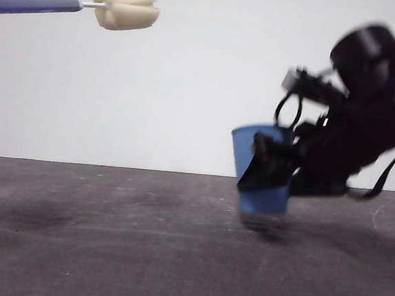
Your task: Pick up the cup brush,pick up the cup,insert the brush into the cup,clean the cup,put the cup brush back,put the cup back to the fixed position on the table
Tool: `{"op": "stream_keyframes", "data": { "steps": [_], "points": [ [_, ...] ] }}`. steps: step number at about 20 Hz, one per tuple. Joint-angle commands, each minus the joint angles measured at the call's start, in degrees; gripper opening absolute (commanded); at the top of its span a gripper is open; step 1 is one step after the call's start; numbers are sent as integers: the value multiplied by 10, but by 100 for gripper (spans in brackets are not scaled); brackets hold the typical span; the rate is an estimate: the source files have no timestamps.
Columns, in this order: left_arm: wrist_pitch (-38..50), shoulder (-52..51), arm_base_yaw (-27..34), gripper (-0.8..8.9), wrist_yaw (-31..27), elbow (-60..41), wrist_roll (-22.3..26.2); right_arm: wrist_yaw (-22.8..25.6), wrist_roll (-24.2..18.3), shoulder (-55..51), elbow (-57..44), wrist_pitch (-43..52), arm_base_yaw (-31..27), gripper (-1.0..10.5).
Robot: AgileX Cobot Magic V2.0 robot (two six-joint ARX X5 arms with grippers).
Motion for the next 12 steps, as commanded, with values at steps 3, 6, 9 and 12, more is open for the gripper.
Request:
{"op": "stream_keyframes", "data": {
  "steps": [3,6,9,12],
  "points": [
    [-12,24,-2,-9,0,-5,82,65,-104,-152,22,-244,19,-17],
    [-17,48,-2,-9,0,-5,138,125,-170,-218,33,-384,34,-17],
    [-24,75,-3,-9,0,-5,184,198,-226,-228,48,-494,50,-17],
    [-26,101,-26,-9,0,-5,203,258,-290,-228,56,-527,71,-17]
  ]
}}
